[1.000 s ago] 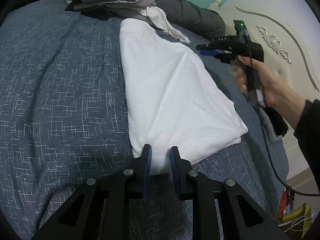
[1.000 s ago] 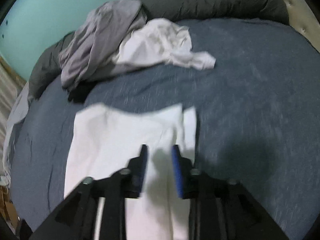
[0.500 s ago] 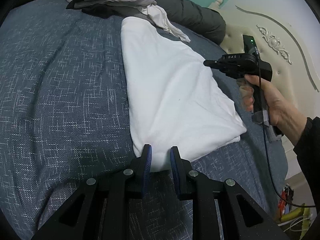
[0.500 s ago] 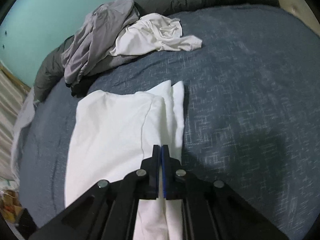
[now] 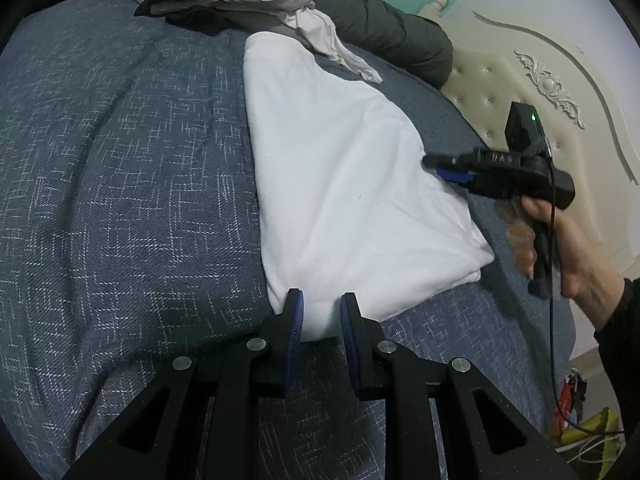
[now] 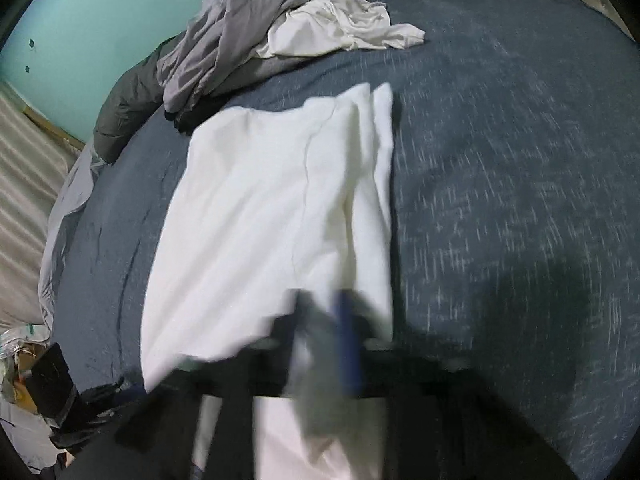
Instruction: Fold clothes
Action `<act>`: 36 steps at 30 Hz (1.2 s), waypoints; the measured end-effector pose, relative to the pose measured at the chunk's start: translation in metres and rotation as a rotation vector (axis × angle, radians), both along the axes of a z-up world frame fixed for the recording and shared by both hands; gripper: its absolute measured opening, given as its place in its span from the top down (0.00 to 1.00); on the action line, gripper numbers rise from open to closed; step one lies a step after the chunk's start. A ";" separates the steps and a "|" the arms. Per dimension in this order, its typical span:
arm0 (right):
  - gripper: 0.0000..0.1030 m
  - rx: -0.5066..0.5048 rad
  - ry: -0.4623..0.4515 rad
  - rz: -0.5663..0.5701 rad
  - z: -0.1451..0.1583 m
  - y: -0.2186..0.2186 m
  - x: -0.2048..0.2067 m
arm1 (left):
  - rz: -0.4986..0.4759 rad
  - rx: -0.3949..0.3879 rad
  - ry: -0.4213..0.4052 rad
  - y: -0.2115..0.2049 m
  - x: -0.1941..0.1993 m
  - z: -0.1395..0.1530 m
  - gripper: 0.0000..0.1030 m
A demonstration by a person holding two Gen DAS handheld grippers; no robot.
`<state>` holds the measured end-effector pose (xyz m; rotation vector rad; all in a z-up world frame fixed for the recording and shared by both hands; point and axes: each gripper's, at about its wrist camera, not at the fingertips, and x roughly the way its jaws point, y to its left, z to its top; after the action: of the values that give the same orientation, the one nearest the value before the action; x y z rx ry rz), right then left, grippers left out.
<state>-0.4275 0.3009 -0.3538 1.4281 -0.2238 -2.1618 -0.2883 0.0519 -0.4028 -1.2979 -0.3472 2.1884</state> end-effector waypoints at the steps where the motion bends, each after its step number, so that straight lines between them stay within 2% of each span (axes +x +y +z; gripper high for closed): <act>1: 0.96 0.002 0.006 -0.008 0.001 0.002 0.000 | -0.001 -0.002 0.000 0.000 0.000 0.000 0.80; 5: 0.97 -0.024 0.033 -0.060 0.008 0.014 0.003 | -0.002 -0.003 -0.003 -0.001 0.001 0.001 0.80; 11: 0.94 -0.059 -0.022 -0.084 0.006 0.023 0.009 | 0.000 -0.001 -0.010 -0.004 0.002 0.002 0.80; 14: 0.90 -0.074 -0.026 -0.081 0.008 0.032 0.021 | 0.002 0.004 -0.019 -0.007 0.002 0.002 0.80; 16: 0.78 -0.075 -0.031 -0.071 0.007 0.035 0.030 | 0.003 0.006 -0.022 -0.008 0.002 0.001 0.80; 17: 0.78 -0.070 -0.034 -0.063 0.005 0.036 0.034 | 0.003 0.006 -0.022 -0.008 0.002 0.001 0.80; 21: 0.78 -0.051 -0.031 -0.035 -0.001 0.037 0.050 | 0.005 -0.003 -0.023 -0.008 0.004 0.001 0.80; 24: 0.92 -0.054 -0.014 -0.060 -0.001 0.041 0.054 | 0.005 -0.013 -0.029 -0.008 0.004 0.000 0.80; 25: 0.94 -0.060 -0.009 -0.072 0.000 0.044 0.055 | 0.006 -0.017 -0.032 -0.008 0.004 0.000 0.80; 28: 0.94 -0.061 0.028 -0.116 0.008 0.056 0.060 | 0.011 -0.029 -0.046 -0.009 0.004 -0.003 0.76; 36: 0.92 -0.120 -0.018 -0.236 0.010 0.081 0.067 | 0.013 -0.025 -0.045 -0.007 0.010 -0.001 0.74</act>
<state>-0.3602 0.3815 -0.3441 1.4126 -0.5441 -2.2786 -0.2785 0.0446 -0.4037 -1.3641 -0.3475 2.1839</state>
